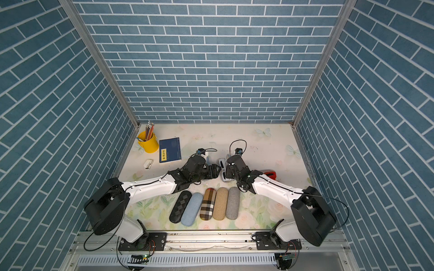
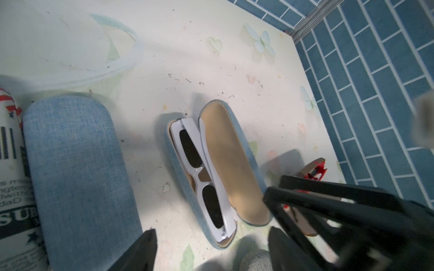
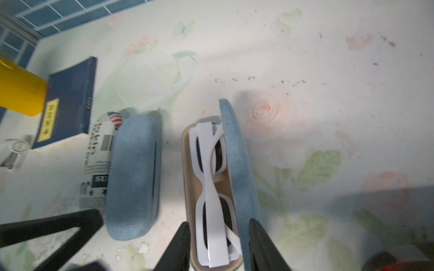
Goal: Close the glasses case
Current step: Move the glasses case to the center of the board, then close the glasses case at the center of the board.
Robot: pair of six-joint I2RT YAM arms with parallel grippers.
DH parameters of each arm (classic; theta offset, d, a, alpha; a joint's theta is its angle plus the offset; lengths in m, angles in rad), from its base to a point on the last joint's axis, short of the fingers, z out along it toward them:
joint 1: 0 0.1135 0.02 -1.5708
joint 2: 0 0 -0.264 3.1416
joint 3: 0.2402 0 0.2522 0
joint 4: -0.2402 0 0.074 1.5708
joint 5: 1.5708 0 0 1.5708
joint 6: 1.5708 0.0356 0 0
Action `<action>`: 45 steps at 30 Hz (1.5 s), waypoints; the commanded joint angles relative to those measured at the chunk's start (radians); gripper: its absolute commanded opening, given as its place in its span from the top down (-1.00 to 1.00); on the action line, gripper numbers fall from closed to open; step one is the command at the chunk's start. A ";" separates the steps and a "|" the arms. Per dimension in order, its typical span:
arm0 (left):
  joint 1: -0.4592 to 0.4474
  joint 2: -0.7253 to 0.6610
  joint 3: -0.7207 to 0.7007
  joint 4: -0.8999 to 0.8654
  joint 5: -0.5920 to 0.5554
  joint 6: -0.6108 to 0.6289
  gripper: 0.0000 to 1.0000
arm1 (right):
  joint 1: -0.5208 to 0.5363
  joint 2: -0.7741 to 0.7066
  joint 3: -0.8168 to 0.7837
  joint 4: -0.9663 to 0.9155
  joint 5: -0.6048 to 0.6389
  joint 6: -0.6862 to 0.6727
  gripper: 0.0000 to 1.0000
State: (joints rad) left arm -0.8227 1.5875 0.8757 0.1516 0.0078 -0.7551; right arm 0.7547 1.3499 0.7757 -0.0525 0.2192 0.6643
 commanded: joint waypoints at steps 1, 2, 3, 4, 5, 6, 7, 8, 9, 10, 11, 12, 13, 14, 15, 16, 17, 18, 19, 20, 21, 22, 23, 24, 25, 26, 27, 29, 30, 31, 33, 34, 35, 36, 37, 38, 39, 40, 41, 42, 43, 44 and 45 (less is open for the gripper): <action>-0.005 0.032 0.025 -0.028 -0.020 -0.014 -0.38 | -0.029 -0.066 -0.024 -0.012 -0.044 -0.069 0.13; -0.005 0.041 0.028 -0.023 -0.020 -0.021 -0.36 | -0.049 -0.080 -0.030 -0.010 -0.067 -0.088 0.12; -0.006 0.052 0.032 -0.020 -0.019 -0.024 -0.30 | -0.072 -0.090 -0.038 -0.005 -0.092 -0.104 0.12; -0.006 0.063 0.039 -0.019 -0.019 -0.027 -0.24 | -0.098 -0.098 -0.048 -0.002 -0.120 -0.114 0.12; -0.007 0.075 0.050 -0.023 -0.020 -0.029 -0.18 | -0.138 -0.107 -0.062 0.010 -0.164 -0.125 0.13; -0.007 0.087 0.058 -0.025 -0.021 -0.033 -0.14 | -0.177 -0.115 -0.080 0.035 -0.218 -0.138 0.13; -0.007 0.098 0.064 -0.024 -0.020 -0.035 -0.10 | -0.207 -0.123 -0.097 0.059 -0.263 -0.147 0.13; -0.009 0.107 0.069 -0.023 -0.020 -0.038 -0.05 | -0.247 -0.126 -0.115 0.090 -0.314 -0.157 0.15; -0.009 0.117 0.073 -0.021 -0.019 -0.041 -0.04 | -0.282 -0.123 -0.126 0.119 -0.378 -0.168 0.16; -0.009 0.124 0.077 -0.019 -0.019 -0.045 -0.01 | -0.305 -0.119 -0.135 0.144 -0.433 -0.178 0.18; -0.009 0.131 0.081 -0.016 -0.019 -0.046 0.06 | -0.326 -0.114 -0.145 0.176 -0.486 -0.186 0.21; -0.009 0.141 0.086 -0.016 -0.018 -0.050 0.08 | -0.343 -0.107 -0.154 0.210 -0.535 -0.190 0.22; -0.010 0.149 0.092 -0.015 -0.017 -0.049 0.09 | -0.355 -0.099 -0.164 0.239 -0.575 -0.190 0.23; -0.010 0.159 0.100 -0.017 -0.016 -0.049 0.15 | -0.367 -0.086 -0.173 0.270 -0.616 -0.191 0.25; -0.010 0.172 0.110 -0.025 -0.015 -0.049 0.19 | -0.379 -0.074 -0.177 0.294 -0.647 -0.187 0.27; -0.010 0.180 0.117 -0.032 -0.018 -0.049 0.20 | -0.385 -0.062 -0.180 0.308 -0.666 -0.187 0.29; -0.010 0.191 0.128 -0.041 -0.022 -0.048 0.21 | -0.389 -0.052 -0.186 0.326 -0.687 -0.187 0.30; -0.010 0.201 0.136 -0.051 -0.027 -0.046 0.22 | -0.389 -0.045 -0.192 0.347 -0.711 -0.187 0.30; -0.010 0.208 0.144 -0.059 -0.030 -0.044 0.23 | -0.389 -0.039 -0.197 0.364 -0.731 -0.187 0.31; -0.010 0.216 0.150 -0.064 -0.032 -0.044 0.27 | -0.390 -0.037 -0.202 0.382 -0.750 -0.185 0.31; -0.010 0.222 0.158 -0.068 -0.032 -0.041 0.28 | -0.389 -0.035 -0.209 0.398 -0.763 -0.183 0.32; -0.010 0.228 0.163 -0.073 -0.038 -0.042 0.29 | -0.390 -0.034 -0.211 0.406 -0.770 -0.183 0.32; -0.010 0.235 0.170 -0.077 -0.044 -0.040 0.32 | -0.390 -0.031 -0.211 0.410 -0.772 -0.183 0.33; -0.010 0.244 0.177 -0.082 -0.046 -0.038 0.35 | -0.390 -0.028 -0.212 0.408 -0.768 -0.183 0.34; -0.010 0.252 0.183 -0.086 -0.048 -0.038 0.37 | -0.389 -0.026 -0.217 0.409 -0.762 -0.181 0.35; -0.010 0.259 0.190 -0.094 -0.050 -0.038 0.37 | -0.389 -0.023 -0.224 0.420 -0.767 -0.179 0.35; -0.009 0.267 0.196 -0.097 -0.053 -0.037 0.41 | -0.390 -0.021 -0.234 0.435 -0.775 -0.175 0.36; -0.009 0.279 0.205 -0.104 -0.058 -0.034 0.44 | -0.390 -0.020 -0.246 0.452 -0.780 -0.169 0.36; -0.009 0.286 0.212 -0.110 -0.061 -0.032 0.44 | -0.390 -0.019 -0.248 0.453 -0.781 -0.170 0.35; -0.008 0.291 0.219 -0.121 -0.065 -0.029 0.44 | -0.390 -0.017 -0.251 0.453 -0.781 -0.173 0.36; -0.007 0.301 0.234 -0.139 -0.074 -0.023 0.45 | -0.390 -0.017 -0.254 0.452 -0.782 -0.173 0.36; -0.007 0.302 0.236 -0.141 -0.075 -0.020 0.45 | -0.390 -0.017 -0.254 0.452 -0.782 -0.176 0.36; -0.006 0.306 0.239 -0.146 -0.080 -0.020 0.44 | -0.390 -0.017 -0.254 0.450 -0.781 -0.177 0.36; -0.005 0.308 0.242 -0.151 -0.084 -0.020 0.45 | -0.389 -0.018 -0.255 0.449 -0.778 -0.177 0.36; -0.003 0.310 0.242 -0.152 -0.085 -0.020 0.45 | -0.389 -0.018 -0.256 0.449 -0.779 -0.179 0.36; 0.000 0.312 0.240 -0.146 -0.083 -0.021 0.45 | -0.390 -0.018 -0.257 0.450 -0.779 -0.178 0.36; 0.002 0.317 0.242 -0.145 -0.081 -0.020 0.45 | -0.390 -0.018 -0.256 0.450 -0.780 -0.178 0.36; 0.002 0.322 0.245 -0.144 -0.079 -0.020 0.45 | -0.390 -0.017 -0.259 0.451 -0.782 -0.178 0.36; 0.003 0.326 0.248 -0.145 -0.080 -0.019 0.45 | -0.390 -0.017 -0.260 0.452 -0.782 -0.181 0.36; 0.005 0.331 0.250 -0.143 -0.080 -0.020 0.46 | -0.390 -0.016 -0.261 0.453 -0.781 -0.182 0.36; 0.007 0.333 0.250 -0.138 -0.080 -0.021 0.46 | -0.391 -0.014 -0.261 0.450 -0.781 -0.185 0.36; 0.008 0.334 0.250 -0.134 -0.079 -0.021 0.46 | -0.389 -0.013 -0.263 0.450 -0.782 -0.188 0.36; 0.008 0.337 0.253 -0.133 -0.080 -0.018 0.46 | -0.389 -0.011 -0.265 0.453 -0.785 -0.189 0.36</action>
State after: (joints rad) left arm -0.8200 1.9030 1.1023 0.0273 -0.0586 -0.7895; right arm 0.3679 1.3266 0.5259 0.3759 -0.5480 0.5148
